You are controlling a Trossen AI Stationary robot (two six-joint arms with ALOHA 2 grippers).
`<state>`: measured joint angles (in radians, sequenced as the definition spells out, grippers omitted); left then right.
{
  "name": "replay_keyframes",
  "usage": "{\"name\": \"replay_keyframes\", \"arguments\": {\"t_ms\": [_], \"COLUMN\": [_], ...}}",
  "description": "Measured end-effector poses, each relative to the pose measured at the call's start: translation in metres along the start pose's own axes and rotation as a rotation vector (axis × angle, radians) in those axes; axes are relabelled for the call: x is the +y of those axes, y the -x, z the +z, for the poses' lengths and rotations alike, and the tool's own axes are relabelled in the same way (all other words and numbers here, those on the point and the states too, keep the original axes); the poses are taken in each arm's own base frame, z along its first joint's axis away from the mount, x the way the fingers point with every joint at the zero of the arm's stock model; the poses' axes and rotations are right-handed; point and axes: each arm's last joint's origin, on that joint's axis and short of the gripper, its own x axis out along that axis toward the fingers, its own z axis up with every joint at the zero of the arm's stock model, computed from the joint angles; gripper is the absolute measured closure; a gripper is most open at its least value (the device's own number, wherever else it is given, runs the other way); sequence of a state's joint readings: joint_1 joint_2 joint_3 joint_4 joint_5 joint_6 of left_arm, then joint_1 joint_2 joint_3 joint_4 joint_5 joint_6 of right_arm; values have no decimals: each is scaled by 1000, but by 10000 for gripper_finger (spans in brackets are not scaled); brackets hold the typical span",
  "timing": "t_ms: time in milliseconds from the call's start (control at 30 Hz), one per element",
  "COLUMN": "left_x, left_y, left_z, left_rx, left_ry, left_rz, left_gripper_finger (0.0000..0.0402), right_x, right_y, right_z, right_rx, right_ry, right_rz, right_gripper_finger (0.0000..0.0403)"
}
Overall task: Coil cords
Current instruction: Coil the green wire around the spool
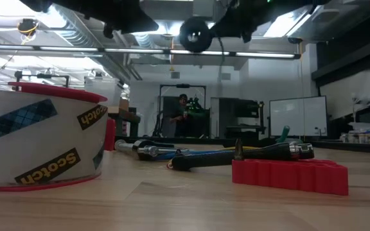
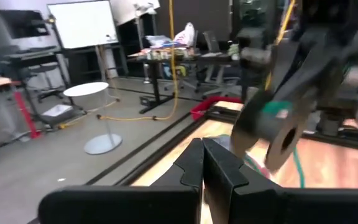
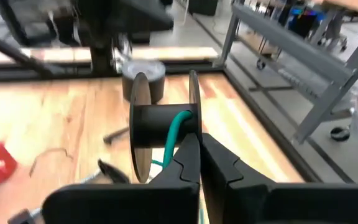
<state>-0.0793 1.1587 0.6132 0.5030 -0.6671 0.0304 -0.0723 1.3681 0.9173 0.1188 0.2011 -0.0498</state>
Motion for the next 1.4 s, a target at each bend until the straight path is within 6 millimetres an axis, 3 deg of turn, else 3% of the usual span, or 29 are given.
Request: {"name": "replay_keyframes", "arguments": {"t_ms": [300, 767, 1033, 1400], "left_x": [-2, -15, -25, -36], "left_y": [1, -13, -28, -37], "left_z": [-10, -30, -42, -52], "left_rx": [88, 147, 86, 34], "left_ry": [-8, 59, -34, -21], "left_rz": [-71, -140, -146, -230], "left_gripper_finger": [383, 233, 224, 224], "right_x": [-3, -6, -6, -6], "right_y": [1, 11, 13, 15], "right_z": [12, 40, 46, 49], "right_rx": [-121, -413, -481, -517], "right_ry": [-8, -47, -51, -55], "right_rz": [-86, -99, -61, -64], "right_gripper_finger": [403, 403, 403, 403]}}
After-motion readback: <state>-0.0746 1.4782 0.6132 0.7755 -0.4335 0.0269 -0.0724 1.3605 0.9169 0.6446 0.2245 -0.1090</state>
